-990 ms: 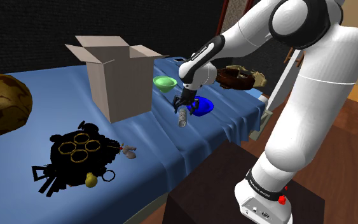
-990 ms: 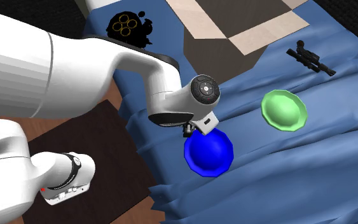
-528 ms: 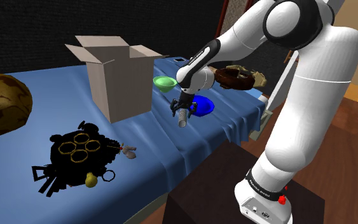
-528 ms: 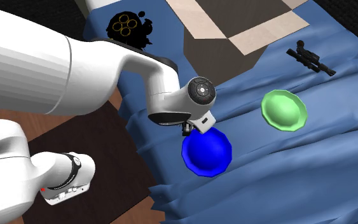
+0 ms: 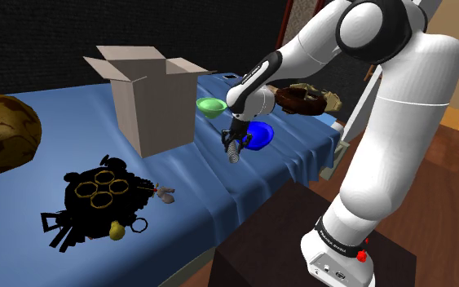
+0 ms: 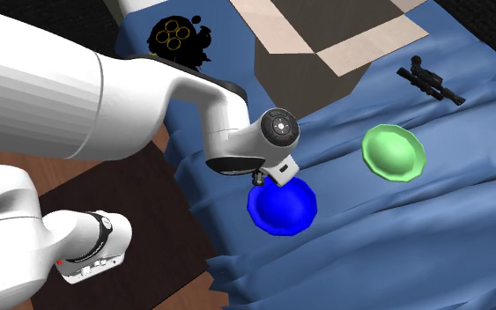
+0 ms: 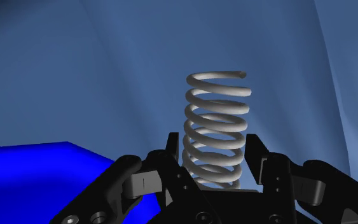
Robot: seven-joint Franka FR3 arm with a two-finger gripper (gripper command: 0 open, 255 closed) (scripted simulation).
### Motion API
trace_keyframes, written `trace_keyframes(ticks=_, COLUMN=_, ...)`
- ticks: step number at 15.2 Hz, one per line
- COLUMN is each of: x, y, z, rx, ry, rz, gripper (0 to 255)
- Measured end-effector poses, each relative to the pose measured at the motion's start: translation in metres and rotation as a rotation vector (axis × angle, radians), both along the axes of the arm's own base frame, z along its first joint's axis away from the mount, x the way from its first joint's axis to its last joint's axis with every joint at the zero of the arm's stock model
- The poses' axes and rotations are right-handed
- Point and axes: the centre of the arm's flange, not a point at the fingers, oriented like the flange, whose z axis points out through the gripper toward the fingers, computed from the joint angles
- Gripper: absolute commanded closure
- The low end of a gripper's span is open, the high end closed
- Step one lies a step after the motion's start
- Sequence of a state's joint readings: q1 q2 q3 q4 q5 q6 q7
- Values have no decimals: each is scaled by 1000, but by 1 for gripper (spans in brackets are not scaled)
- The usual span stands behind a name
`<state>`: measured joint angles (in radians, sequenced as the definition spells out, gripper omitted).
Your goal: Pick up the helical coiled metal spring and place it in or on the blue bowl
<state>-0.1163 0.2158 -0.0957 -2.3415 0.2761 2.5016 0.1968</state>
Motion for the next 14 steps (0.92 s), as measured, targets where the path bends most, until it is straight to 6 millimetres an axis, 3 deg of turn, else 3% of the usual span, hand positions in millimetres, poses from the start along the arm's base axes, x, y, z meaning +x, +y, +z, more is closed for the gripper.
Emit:
trace_keyframes(ticks=7, x=-1, y=-2, z=2, rx=0, ry=1, rz=-1, gripper=255)
trace_keyframes(ticks=14, x=-1, y=-4, z=35, rx=0, ry=1, rz=-2, gripper=255)
